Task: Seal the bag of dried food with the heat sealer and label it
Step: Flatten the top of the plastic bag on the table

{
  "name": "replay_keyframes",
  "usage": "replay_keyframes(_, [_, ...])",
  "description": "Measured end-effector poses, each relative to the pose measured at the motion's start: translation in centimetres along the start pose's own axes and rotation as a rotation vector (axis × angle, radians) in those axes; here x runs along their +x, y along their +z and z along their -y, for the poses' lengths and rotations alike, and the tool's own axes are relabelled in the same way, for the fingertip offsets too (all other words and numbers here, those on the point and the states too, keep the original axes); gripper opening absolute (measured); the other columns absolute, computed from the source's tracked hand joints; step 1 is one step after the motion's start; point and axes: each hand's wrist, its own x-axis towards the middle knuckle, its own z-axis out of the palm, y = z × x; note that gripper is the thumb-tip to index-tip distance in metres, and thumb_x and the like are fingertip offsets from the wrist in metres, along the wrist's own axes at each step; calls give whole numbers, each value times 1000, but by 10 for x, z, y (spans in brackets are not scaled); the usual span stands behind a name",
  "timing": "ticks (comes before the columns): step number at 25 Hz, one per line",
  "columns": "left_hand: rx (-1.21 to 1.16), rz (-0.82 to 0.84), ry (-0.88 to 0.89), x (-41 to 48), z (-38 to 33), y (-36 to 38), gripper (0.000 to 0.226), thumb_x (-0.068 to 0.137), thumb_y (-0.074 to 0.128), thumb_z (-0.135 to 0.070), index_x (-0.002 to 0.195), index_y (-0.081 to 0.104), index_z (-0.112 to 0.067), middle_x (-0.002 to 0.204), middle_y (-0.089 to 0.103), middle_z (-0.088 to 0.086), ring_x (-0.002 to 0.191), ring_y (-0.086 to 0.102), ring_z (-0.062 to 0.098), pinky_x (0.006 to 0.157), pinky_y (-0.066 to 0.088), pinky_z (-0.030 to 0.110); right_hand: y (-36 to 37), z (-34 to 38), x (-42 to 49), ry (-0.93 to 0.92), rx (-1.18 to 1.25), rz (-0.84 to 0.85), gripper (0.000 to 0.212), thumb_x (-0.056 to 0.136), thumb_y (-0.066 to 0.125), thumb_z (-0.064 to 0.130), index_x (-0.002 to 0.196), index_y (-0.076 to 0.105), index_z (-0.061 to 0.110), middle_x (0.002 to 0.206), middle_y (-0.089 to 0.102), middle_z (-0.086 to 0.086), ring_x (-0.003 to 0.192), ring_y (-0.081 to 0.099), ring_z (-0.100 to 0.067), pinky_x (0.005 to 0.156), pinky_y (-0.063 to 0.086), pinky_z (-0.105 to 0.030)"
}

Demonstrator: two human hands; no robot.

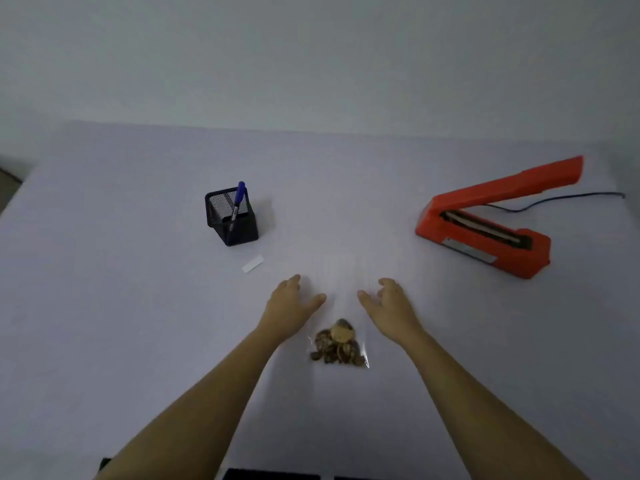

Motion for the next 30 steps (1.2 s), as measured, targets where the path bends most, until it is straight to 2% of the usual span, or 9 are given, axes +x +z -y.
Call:
replay_keyframes(2, [-120,-57,-56,2,1,14,75,84,60,-48,140,33,-8,123,55,8,108,53,21,90,43,29,4,-7,2,60,109,-27,63,86,60,42,132,39,4,114,54,-11,101,54,-21,84,42,-28])
replay_keyframes(4, [-187,-65,-77,-4,-1,27,72,82,64,-44,138,37,-9,106,55,1,95,52,15,80,40,24,9,-12,-4,83,154,-6,56,84,64,41,125,45,8,106,56,-6,94,55,-18,78,40,-25])
replay_keyframes(10, [-308,-126,-117,5,2,48,69,76,73,-39,132,42,-15,92,59,2,85,59,17,77,50,26,19,-21,-3,75,297,-69,40,77,74,30,108,56,12,88,58,1,78,57,-11,63,42,-11])
replay_keyframes(12, [-343,-133,-112,6,3,47,62,77,74,-31,129,45,-16,86,60,2,81,59,15,74,49,21,21,-23,-2,71,309,-68,34,77,75,22,105,58,12,82,57,4,74,56,-6,58,45,-8])
replay_keyframes(15, [-373,-119,-94,7,7,43,50,79,73,-23,124,51,-17,80,60,-3,76,59,8,70,49,16,22,-24,0,51,328,-51,27,79,74,16,102,61,11,79,57,5,71,56,-5,58,45,-4])
replay_keyframes(20, [-289,-30,-18,11,14,29,34,80,72,-29,111,65,-19,83,66,-8,79,62,4,71,47,9,17,-26,4,34,319,-16,16,80,73,16,93,64,15,81,64,2,73,59,-6,61,45,-5])
replay_keyframes(22, [-271,7,14,13,17,24,27,80,70,-30,105,70,-20,93,70,-6,87,63,7,78,48,14,16,-27,4,26,318,4,10,81,72,18,90,66,17,85,67,2,78,61,-10,68,47,-12])
replay_keyframes(25, [-267,43,28,13,20,24,15,84,67,-26,96,73,-20,93,71,-3,88,64,12,77,49,18,14,-28,0,-1,347,32,4,83,69,19,86,67,20,84,67,4,81,61,-11,71,47,-16])
replay_keyframes(30, [-433,120,-9,13,21,26,6,87,61,-22,86,66,-18,89,72,3,86,67,20,84,55,42,12,-28,0,48,464,157,5,89,60,24,87,63,21,93,70,5,90,65,-9,81,49,-23])
